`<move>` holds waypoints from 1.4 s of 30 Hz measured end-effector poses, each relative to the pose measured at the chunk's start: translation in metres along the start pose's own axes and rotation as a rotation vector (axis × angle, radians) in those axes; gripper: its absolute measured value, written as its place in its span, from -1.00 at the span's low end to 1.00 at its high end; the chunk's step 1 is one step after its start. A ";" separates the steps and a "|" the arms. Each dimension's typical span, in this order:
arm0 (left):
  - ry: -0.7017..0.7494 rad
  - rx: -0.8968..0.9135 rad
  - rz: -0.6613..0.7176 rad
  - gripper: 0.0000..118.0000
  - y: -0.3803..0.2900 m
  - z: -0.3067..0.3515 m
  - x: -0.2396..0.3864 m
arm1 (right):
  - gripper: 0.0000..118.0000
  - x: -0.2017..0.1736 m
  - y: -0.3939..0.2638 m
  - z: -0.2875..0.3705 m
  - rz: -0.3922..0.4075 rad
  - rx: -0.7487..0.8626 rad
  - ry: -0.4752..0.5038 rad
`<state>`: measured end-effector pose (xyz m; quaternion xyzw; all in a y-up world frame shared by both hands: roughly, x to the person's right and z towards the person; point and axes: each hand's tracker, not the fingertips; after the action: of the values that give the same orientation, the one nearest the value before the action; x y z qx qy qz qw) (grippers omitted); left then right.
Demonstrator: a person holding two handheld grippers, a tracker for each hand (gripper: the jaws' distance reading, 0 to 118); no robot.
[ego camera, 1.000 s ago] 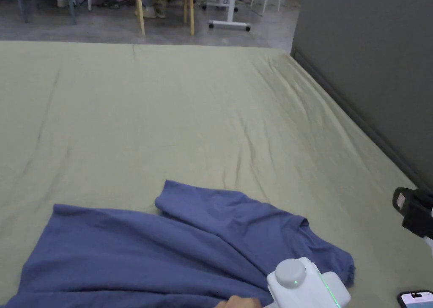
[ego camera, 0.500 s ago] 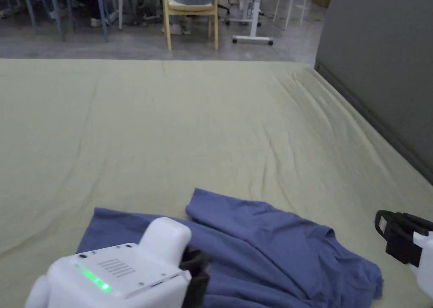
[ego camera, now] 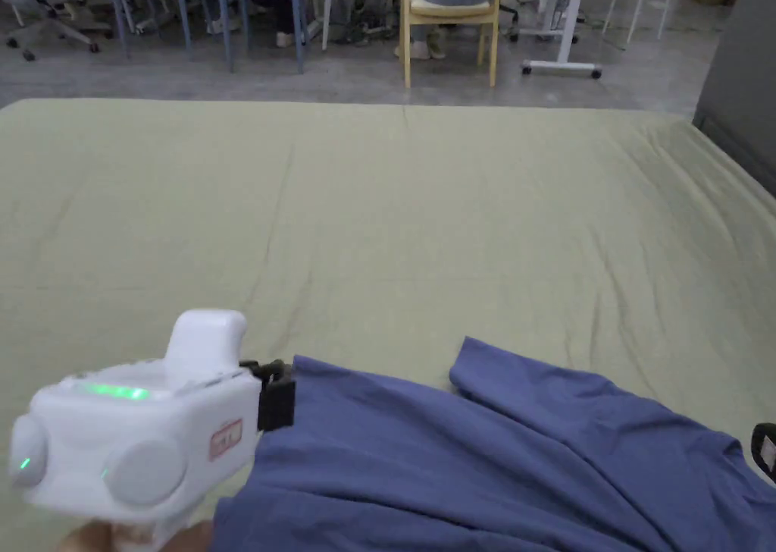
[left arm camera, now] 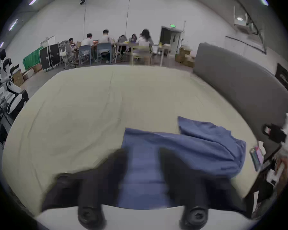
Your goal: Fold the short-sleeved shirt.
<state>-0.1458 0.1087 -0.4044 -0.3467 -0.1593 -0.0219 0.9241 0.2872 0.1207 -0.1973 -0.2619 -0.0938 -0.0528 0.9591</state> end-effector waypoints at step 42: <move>-0.127 -0.101 0.128 -0.96 -0.006 -0.053 0.021 | -0.92 -0.011 0.025 -0.283 0.103 -0.505 0.007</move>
<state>-0.1121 0.0708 -0.4318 -0.4032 -0.1939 0.0513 0.8928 0.3237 -0.0023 -0.4512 -0.4973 -0.0608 -0.0268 0.8651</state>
